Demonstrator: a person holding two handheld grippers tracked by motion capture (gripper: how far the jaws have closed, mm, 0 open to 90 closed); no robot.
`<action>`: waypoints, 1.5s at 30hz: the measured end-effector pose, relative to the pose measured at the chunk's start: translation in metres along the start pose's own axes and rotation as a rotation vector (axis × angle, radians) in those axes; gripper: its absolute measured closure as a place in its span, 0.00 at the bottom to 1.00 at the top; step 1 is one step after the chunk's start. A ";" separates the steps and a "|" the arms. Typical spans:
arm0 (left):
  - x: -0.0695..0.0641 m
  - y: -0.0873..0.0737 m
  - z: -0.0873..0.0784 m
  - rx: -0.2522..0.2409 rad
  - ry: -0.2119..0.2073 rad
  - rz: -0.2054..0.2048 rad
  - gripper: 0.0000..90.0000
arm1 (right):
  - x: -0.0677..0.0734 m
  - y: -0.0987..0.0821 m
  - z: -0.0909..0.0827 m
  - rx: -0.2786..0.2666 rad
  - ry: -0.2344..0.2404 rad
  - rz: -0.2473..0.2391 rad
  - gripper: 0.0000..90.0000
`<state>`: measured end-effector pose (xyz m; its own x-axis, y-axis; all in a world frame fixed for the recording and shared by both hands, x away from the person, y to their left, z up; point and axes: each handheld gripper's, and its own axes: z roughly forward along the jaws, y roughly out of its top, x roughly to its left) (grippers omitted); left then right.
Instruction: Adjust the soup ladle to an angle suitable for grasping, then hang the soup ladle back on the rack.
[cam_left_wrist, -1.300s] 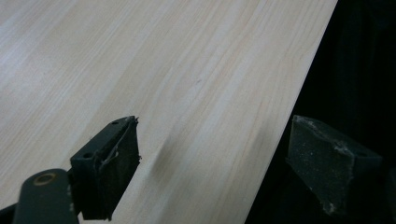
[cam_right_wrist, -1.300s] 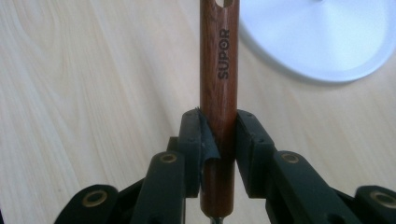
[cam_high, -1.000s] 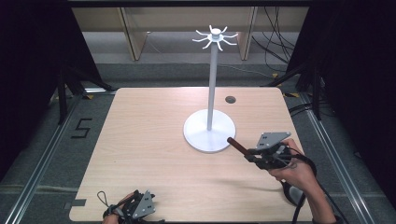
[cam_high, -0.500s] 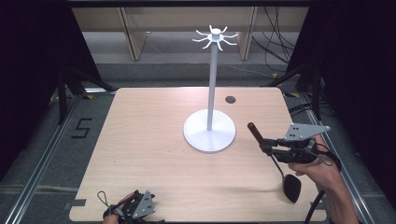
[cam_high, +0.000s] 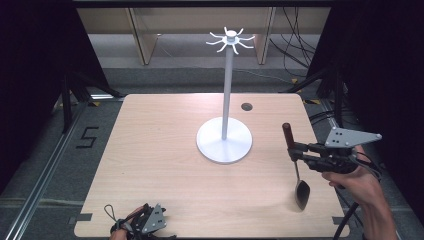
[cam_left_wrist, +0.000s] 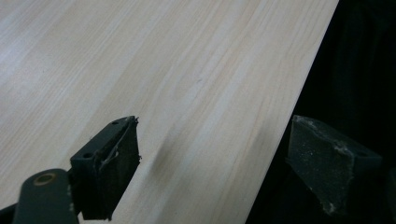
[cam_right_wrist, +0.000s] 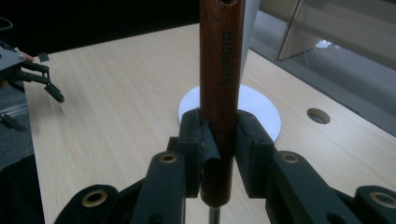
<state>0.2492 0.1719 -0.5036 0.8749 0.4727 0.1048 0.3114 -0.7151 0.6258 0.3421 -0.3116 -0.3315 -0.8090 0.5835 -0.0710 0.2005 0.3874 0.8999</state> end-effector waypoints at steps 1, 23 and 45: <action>0.000 0.000 0.000 0.000 -0.001 -0.001 0.18 | 0.000 0.001 -0.002 -0.006 0.006 0.001 0.82; -0.001 0.001 0.000 -0.002 0.002 -0.008 0.18 | -0.003 0.018 -0.003 -0.147 0.001 0.073 0.82; -0.003 0.000 -0.001 0.000 0.002 0.001 0.18 | -0.016 0.020 0.014 -0.165 -0.061 0.135 0.82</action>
<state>0.2465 0.1709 -0.5031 0.8746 0.4729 0.1070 0.3103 -0.7155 0.6259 0.3673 -0.3031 -0.3187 -0.7452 0.6660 0.0335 0.2072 0.1835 0.9609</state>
